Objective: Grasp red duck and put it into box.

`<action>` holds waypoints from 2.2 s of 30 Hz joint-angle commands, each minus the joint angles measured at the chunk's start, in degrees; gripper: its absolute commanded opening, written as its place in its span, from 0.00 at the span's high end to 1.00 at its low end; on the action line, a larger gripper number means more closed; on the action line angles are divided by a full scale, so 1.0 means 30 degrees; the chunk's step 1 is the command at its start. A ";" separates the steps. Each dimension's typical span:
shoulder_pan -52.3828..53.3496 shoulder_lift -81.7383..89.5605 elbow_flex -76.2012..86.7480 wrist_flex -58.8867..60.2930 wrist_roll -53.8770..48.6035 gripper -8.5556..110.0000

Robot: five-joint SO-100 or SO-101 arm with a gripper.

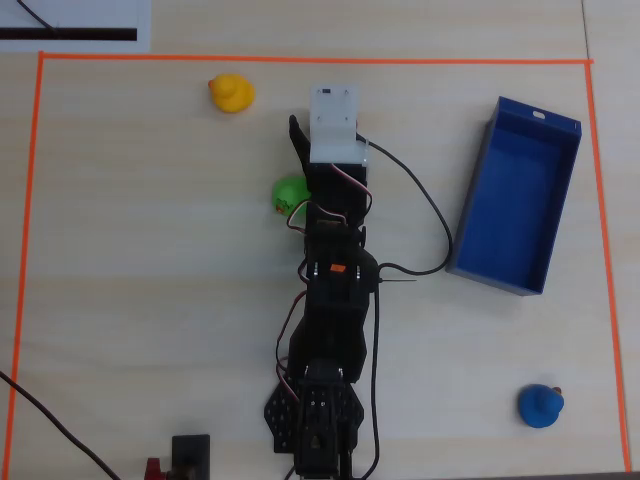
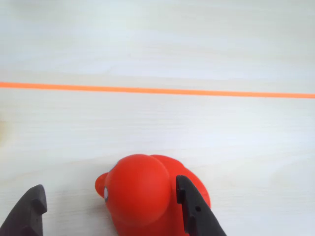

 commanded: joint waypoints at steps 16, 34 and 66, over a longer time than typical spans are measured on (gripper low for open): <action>0.0234 -0.1875 -0.2607 -0.0146 -0.0117 0.88; 0.1406 0.8467 -0.0498 0.8525 0.2402 0.93; 1.3271 0.7207 -0.7471 1.4971 0.4160 0.93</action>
